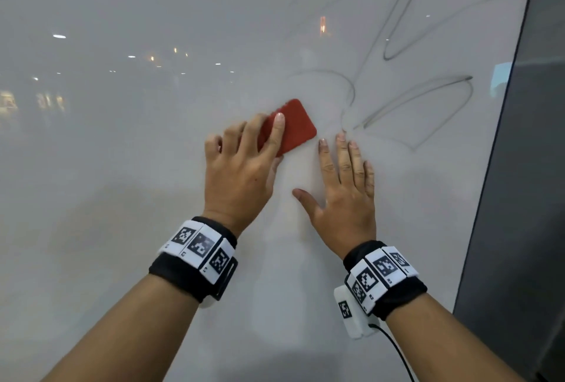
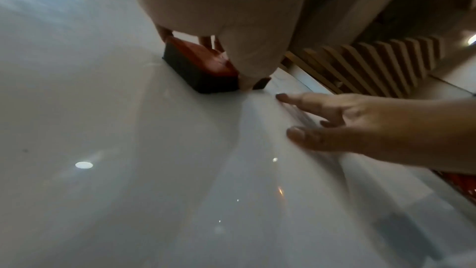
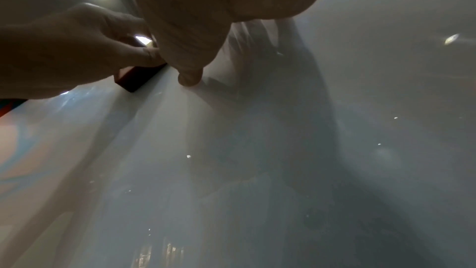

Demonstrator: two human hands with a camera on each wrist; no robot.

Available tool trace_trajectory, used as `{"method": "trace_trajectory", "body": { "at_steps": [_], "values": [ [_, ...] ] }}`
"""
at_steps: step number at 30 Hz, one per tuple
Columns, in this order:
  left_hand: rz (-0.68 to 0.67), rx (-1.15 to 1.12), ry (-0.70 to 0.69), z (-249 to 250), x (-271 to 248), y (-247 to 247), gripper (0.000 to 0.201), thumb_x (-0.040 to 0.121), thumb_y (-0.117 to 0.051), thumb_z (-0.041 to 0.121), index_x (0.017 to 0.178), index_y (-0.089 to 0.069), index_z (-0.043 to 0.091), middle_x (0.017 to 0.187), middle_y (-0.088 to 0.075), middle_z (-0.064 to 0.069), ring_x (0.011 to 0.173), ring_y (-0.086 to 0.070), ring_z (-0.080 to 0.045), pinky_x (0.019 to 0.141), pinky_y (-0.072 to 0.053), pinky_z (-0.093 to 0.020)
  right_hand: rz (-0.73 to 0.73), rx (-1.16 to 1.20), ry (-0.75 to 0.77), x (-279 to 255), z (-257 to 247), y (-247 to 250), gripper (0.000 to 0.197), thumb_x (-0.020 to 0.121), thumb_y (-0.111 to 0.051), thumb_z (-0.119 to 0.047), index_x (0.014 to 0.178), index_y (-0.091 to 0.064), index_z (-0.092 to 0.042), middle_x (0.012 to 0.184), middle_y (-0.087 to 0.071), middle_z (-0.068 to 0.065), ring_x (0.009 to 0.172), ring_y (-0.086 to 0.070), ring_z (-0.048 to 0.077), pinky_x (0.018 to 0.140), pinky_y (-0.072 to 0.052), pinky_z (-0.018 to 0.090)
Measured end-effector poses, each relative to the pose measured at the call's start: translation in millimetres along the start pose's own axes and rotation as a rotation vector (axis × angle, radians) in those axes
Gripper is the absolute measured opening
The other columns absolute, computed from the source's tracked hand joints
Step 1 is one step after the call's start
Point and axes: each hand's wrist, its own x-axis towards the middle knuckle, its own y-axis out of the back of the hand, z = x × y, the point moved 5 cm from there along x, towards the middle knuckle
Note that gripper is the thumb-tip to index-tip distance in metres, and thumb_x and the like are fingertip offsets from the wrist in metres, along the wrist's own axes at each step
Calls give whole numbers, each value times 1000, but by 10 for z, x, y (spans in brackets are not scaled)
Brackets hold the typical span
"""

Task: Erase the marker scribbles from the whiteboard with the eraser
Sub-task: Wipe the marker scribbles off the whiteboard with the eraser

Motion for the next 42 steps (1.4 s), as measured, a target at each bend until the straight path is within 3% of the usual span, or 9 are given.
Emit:
{"method": "trace_trajectory", "body": {
  "at_steps": [1, 5, 10, 15, 20, 25, 30, 37, 42],
  "values": [
    [13, 4, 8, -95, 2, 4, 58, 89, -64, 33, 144, -48, 19, 136, -54, -7, 113, -40, -28, 81, -38, -46, -3, -4, -10, -5, -8, -6, 85, 93, -48, -64, 158, -11, -24, 165, -4, 4, 152, -2, 22, 121, -14, 50],
    [78, -118, 490, -389, 0, 29, 58, 90, -60, 35, 145, -46, 21, 136, -49, -9, 113, -35, -28, 83, -39, -49, -4, -17, -29, -40, -7, -38, 84, 93, -44, -65, 158, -9, -25, 165, -2, 3, 152, 0, 21, 122, -12, 50],
    [49, -39, 26, -189, -68, -27, 54, 91, -63, 33, 142, -51, 19, 136, -54, -9, 112, -40, -29, 81, -36, -46, 3, -14, -62, -76, -31, -56, 81, 94, -42, -64, 158, -11, -25, 165, -4, 3, 152, -3, 22, 121, -14, 51],
    [71, -171, 495, -314, 0, 14, 60, 89, -61, 36, 145, -45, 21, 137, -50, -8, 115, -33, -27, 85, -39, -50, -13, -26, -57, -115, -12, -64, 81, 94, -40, -64, 158, -9, -26, 165, -2, 2, 152, -1, 22, 121, -13, 51],
    [-16, -76, -54, 218, -21, -53, 57, 90, -61, 33, 144, -47, 20, 137, -53, -7, 112, -41, -29, 80, -39, -47, 8, 7, -30, -164, 14, -58, 79, 95, -40, -64, 158, -14, -22, 165, -8, 4, 152, -4, 20, 122, -14, 48],
    [72, -201, 444, -34, -21, 8, 59, 88, -64, 34, 144, -48, 24, 138, -50, -4, 114, -35, -27, 86, -37, -48, -2, 14, 68, -216, 160, -36, 79, 93, -49, -61, 157, -18, -25, 164, -13, 4, 152, -9, 20, 122, -14, 44],
    [-46, -157, -60, 379, -70, 7, 58, 84, -70, 20, 139, -54, 28, 140, -53, 5, 115, -45, -27, 89, -35, -49, 150, 334, 18, -318, 295, 0, 72, 90, -66, -46, 147, -38, -12, 156, -35, 7, 147, -27, 21, 118, -25, 48],
    [-231, -356, -201, 554, 1, 13, 61, 80, -69, 10, 138, -55, 24, 138, -57, 9, 123, -48, -24, 109, -31, -53, 243, 585, 20, -180, 197, 174, 74, 82, -81, -20, 141, -38, -14, 150, -42, 7, 143, -33, 22, 115, -33, 46],
    [-266, -323, 72, 423, -53, -41, 98, 74, -79, 17, 155, -25, 20, 155, -32, -7, 146, -24, -29, 118, -22, -54, 276, 488, 100, -123, 126, 165, 66, 79, -80, -14, 137, -47, -15, 134, -56, 5, 130, -46, 24, 109, -38, 45]
  ]
}}
